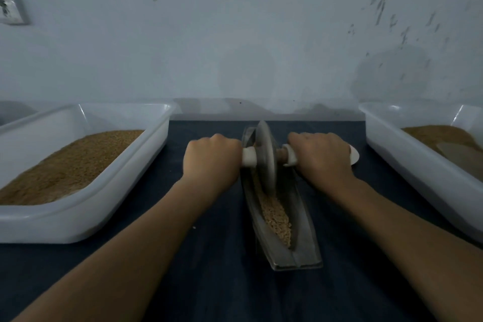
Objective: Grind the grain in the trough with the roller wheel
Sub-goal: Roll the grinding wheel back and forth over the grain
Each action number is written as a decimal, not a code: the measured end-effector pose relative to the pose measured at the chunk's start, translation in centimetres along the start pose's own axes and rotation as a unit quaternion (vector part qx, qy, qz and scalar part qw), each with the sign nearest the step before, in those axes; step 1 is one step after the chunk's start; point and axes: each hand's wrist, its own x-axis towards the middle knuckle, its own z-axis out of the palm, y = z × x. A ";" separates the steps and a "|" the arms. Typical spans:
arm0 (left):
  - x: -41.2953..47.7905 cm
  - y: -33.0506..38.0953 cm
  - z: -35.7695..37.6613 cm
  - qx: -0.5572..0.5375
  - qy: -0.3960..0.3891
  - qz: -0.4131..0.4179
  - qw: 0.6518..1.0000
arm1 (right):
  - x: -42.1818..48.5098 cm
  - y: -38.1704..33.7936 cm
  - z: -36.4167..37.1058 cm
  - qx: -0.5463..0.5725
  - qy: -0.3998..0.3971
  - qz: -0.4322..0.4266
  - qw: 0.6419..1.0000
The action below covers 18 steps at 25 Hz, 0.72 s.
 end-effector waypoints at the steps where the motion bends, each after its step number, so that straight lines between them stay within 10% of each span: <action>1: 1.1 0.1 -0.3 0.008 -0.007 0.004 1.000 | 0.8 0.0 0.6 0.015 -0.024 0.026 0.999; 10: -5.2 -1.0 -0.9 -0.015 0.068 0.074 0.995 | -5.2 1.0 -2.8 0.012 0.074 -0.063 0.995; 18: 0.9 -0.5 0.3 -0.029 0.002 -0.014 0.999 | 1.9 -0.1 -0.1 -0.039 -0.033 0.016 0.999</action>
